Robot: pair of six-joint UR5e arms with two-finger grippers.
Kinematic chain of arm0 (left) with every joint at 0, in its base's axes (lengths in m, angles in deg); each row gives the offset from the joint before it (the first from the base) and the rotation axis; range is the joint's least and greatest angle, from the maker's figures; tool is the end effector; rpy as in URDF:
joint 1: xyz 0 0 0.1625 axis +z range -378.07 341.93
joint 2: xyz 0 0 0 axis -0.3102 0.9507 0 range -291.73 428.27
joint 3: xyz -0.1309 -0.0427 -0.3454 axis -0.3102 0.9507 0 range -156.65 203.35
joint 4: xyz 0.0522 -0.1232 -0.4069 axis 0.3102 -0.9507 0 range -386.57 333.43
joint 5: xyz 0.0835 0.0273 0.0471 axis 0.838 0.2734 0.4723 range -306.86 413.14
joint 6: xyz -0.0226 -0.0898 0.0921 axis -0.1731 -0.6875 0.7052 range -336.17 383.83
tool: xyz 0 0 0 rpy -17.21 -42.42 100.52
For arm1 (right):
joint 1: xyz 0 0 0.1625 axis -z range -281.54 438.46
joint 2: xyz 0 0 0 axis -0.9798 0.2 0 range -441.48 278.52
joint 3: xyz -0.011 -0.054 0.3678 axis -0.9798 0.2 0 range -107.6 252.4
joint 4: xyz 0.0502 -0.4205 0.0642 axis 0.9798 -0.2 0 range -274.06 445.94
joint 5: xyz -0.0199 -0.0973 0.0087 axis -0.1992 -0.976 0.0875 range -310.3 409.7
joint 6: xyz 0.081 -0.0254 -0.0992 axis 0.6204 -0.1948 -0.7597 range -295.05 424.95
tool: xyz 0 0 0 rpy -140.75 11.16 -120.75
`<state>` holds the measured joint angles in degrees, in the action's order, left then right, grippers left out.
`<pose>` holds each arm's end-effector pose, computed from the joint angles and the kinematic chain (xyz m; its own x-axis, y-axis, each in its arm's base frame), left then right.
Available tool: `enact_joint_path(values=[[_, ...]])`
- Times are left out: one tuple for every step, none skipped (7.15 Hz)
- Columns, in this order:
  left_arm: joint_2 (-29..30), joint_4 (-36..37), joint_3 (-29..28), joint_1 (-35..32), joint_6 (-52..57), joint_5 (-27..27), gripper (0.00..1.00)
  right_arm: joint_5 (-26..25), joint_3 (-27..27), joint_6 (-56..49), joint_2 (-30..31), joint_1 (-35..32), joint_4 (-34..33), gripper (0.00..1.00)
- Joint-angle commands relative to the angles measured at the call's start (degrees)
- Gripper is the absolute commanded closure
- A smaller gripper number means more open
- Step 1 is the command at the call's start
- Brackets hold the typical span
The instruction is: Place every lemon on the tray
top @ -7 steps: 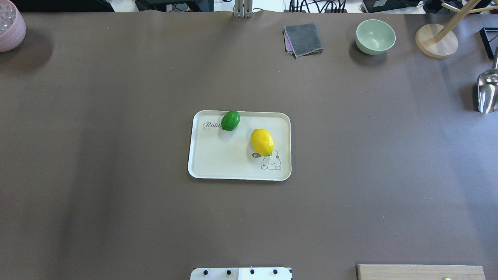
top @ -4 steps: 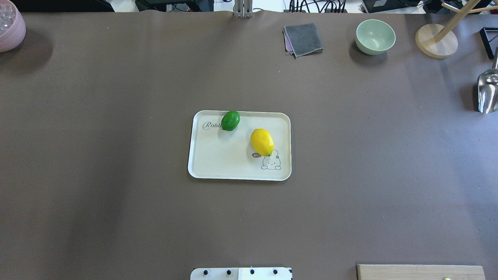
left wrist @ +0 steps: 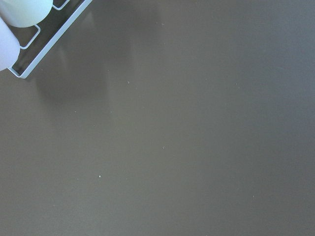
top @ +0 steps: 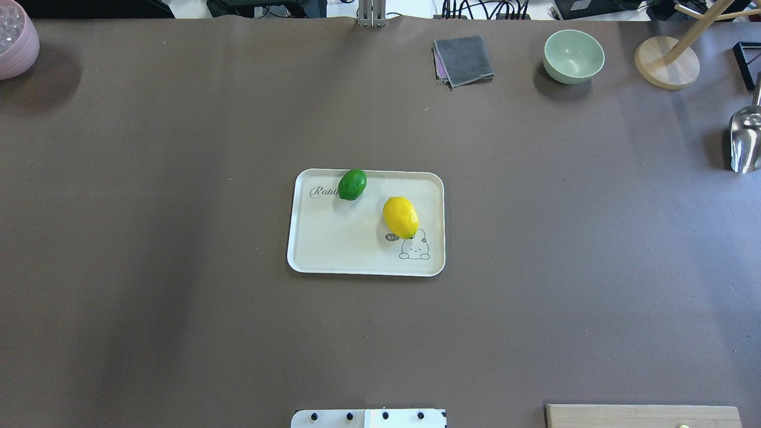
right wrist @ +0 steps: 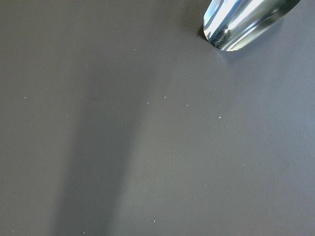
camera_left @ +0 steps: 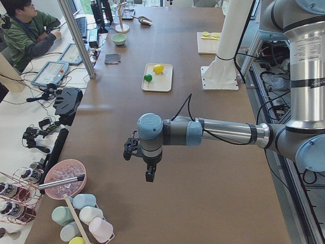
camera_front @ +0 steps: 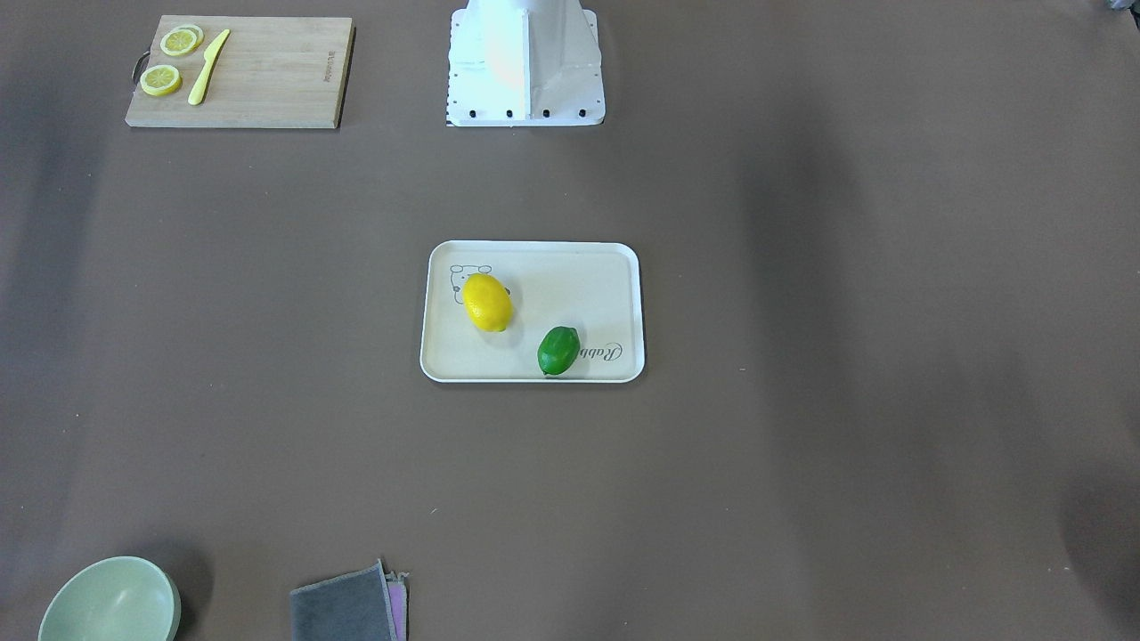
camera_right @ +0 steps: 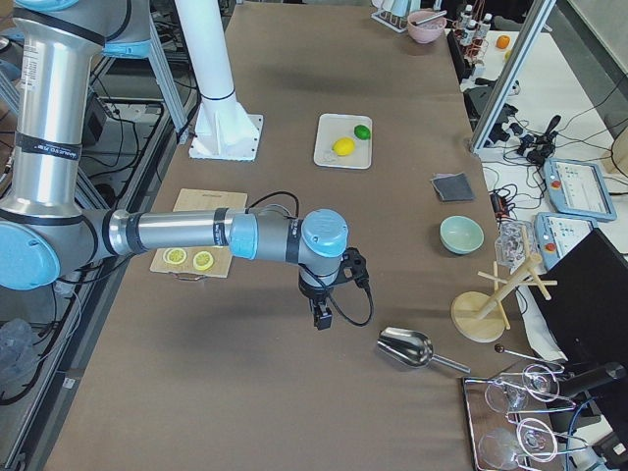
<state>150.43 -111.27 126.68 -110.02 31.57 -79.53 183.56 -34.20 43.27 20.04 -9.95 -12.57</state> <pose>-0.0602 -0.4527 0.5875 0.7329 0.1121 -0.6711 -0.0653 0.9934 0.0946 0.0310 -0.4261 0.5907 0.6606 -0.3487 0.6649 0.2924 0.9352 0.1999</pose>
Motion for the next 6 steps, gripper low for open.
enact_joint_path(values=[[-0.3, 0.0, 0.4, -0.1, 0.0, -0.1, 0.02, -0.4, 0.0, -0.2, 0.3, 0.0, 0.0, 0.00], [-0.3, 0.0, 0.1, 0.0, 0.0, -0.1, 0.02, -0.3, 0.1, -0.2, 0.3, 0.0, 0.0, 0.00], [-0.3, 0.0, 0.4, -0.1, 0.0, -0.1, 0.02, -0.4, 0.2, 0.0, 0.3, 0.0, 0.0, 0.00], [-0.3, 0.0, 0.5, -0.1, 0.0, -0.1, 0.02, -0.2, 0.1, -0.1, 0.5, 0.0, 0.0, 0.00], [-0.3, 0.0, 0.3, 0.0, 0.0, -0.2, 0.02, 0.1, 0.1, -0.1, 0.6, 0.0, 0.0, 0.00], [-0.3, 0.0, 0.4, -0.1, 0.0, 0.0, 0.02, 0.2, 0.1, -0.1, 0.7, 0.0, 0.0, 0.00]])
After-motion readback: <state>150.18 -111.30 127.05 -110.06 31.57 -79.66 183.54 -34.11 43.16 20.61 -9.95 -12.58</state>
